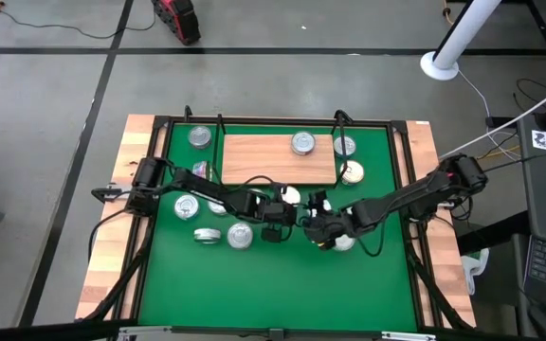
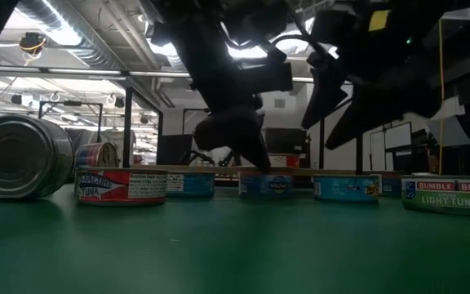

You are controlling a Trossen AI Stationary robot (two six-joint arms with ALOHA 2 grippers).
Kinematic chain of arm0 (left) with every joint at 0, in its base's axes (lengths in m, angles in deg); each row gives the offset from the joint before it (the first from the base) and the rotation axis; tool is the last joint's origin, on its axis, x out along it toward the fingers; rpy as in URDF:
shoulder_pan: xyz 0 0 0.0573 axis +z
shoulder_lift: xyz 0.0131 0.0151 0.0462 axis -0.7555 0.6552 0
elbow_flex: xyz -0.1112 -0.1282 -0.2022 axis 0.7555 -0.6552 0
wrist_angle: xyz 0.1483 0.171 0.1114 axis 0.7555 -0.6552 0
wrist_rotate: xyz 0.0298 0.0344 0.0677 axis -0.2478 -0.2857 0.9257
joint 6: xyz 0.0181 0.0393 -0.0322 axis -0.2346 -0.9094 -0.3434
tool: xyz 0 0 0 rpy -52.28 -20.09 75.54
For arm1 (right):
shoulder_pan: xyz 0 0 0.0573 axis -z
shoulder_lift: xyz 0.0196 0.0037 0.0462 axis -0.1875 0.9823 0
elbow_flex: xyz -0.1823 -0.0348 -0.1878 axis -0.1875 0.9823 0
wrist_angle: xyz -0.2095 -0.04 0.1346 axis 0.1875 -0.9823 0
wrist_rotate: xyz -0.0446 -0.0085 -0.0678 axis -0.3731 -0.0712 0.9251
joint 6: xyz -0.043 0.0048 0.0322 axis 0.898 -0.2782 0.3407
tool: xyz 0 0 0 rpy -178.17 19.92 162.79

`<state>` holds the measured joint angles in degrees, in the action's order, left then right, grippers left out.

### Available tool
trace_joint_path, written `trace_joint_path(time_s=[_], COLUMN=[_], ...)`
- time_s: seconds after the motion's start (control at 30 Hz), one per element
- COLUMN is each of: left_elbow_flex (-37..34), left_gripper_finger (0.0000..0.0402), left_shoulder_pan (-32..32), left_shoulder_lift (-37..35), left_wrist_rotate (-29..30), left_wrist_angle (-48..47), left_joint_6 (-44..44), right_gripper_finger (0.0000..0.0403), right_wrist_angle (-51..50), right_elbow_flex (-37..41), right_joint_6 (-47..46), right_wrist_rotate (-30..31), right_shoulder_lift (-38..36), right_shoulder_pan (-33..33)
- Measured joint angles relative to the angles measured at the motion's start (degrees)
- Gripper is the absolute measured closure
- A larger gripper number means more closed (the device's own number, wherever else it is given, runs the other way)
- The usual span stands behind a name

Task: Stack canned seafood by type on shelf
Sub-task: Put the blue pink tuna can on the shelf

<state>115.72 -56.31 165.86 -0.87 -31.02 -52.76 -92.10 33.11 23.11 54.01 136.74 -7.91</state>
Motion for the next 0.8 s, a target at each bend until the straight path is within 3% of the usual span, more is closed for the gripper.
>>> trace_joint_path(time_s=[0.17,0.8], left_elbow_flex=[0.0,0.2], left_gripper_finger=[0.0401,0.0401], left_shoulder_pan=[-0.1,-2.1], left_shoulder_lift=[-0.2,-1.5], left_wrist_rotate=[0.0,0.0], left_wrist_angle=[-0.3,-3.9], left_joint_6=[2.7,5.8], right_gripper_finger=[0.0107,0.0107], right_wrist_angle=[1.3,-0.8], right_elbow_flex=[0.0,0.0], right_joint_6=[0.0,-0.2], right_wrist_rotate=[2.7,0.4], right_shoulder_lift=[1.7,0.9], right_shoulder_pan=[0.0,0.0])
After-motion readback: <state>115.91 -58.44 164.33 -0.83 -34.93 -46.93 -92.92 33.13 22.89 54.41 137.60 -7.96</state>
